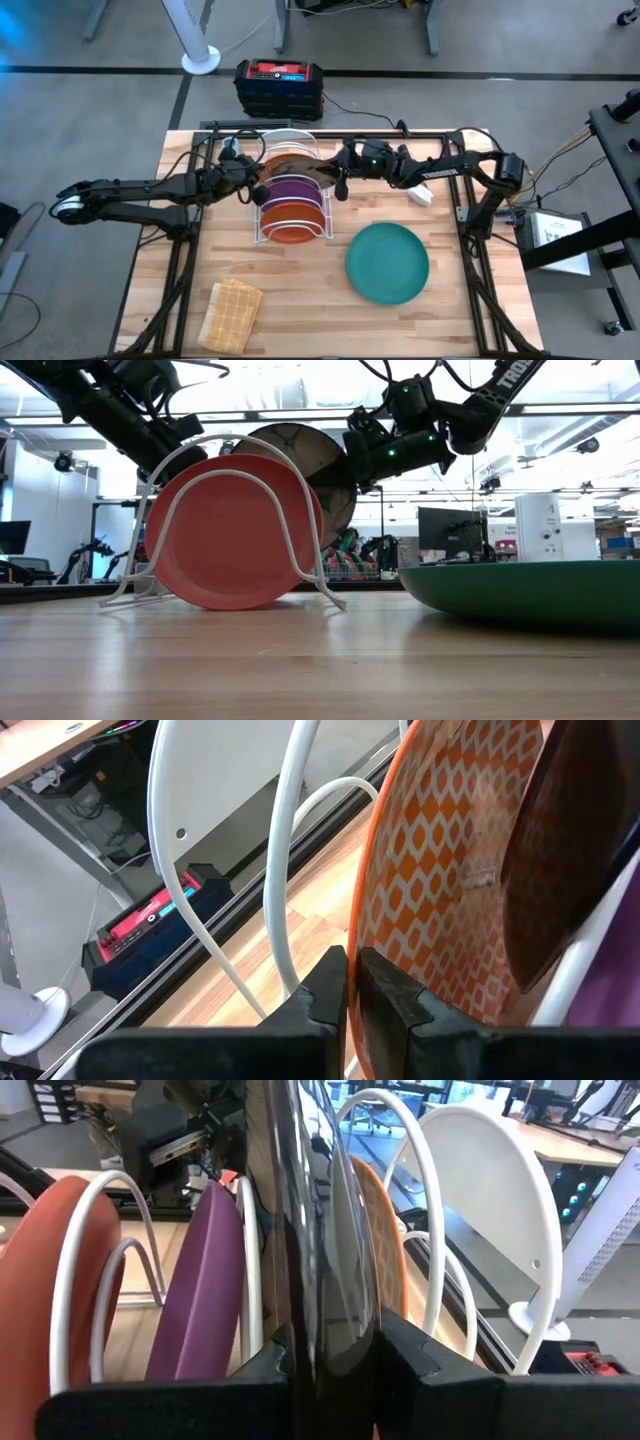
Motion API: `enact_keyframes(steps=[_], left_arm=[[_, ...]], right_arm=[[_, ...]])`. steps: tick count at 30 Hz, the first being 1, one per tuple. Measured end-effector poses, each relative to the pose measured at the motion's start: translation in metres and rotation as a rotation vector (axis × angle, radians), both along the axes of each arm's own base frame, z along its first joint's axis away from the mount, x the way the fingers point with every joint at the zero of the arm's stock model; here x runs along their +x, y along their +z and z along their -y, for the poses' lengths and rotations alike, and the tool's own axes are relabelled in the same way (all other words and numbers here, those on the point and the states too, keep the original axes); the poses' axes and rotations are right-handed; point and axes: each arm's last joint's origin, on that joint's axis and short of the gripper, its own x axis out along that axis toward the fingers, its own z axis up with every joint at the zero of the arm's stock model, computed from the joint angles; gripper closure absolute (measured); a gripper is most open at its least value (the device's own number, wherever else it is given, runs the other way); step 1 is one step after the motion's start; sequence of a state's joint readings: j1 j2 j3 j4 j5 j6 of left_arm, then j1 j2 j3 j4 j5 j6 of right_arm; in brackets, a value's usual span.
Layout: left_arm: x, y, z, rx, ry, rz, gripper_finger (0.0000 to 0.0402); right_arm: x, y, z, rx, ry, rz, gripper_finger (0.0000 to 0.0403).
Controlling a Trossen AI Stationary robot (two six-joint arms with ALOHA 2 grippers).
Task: Sort dishes
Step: Put the white/blue plate into the dish rack
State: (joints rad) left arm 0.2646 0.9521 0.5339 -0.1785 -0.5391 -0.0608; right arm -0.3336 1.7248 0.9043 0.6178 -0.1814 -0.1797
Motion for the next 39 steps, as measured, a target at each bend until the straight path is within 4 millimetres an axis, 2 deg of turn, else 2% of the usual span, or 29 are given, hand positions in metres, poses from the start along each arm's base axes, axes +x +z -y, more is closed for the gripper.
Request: enact_keyframes(steps=[4, 9, 15, 39], left_arm=[[0.0, 0.0, 0.0, 0.0, 0.0, 0.0, 0.0391], [0.001, 0.0, 0.0, -0.001, -0.001, 0.0, 0.0391], [0.004, -0.003, -0.001, -0.005, 0.0, -0.004, 0.0391], [0.005, -0.004, -0.002, 0.015, 0.021, -0.018, 0.039]], right_arm=[[0.003, -0.002, 0.001, 0.044, -0.03, 0.007, 0.0359], [0.009, -0.013, 0.003, 0.089, -0.044, -0.015, 0.0359], [0.018, -0.013, 0.005, 0.113, -0.047, 0.003, 0.0359], [0.02, -0.023, 0.003, 0.112, -0.042, -0.051, 0.0359]])
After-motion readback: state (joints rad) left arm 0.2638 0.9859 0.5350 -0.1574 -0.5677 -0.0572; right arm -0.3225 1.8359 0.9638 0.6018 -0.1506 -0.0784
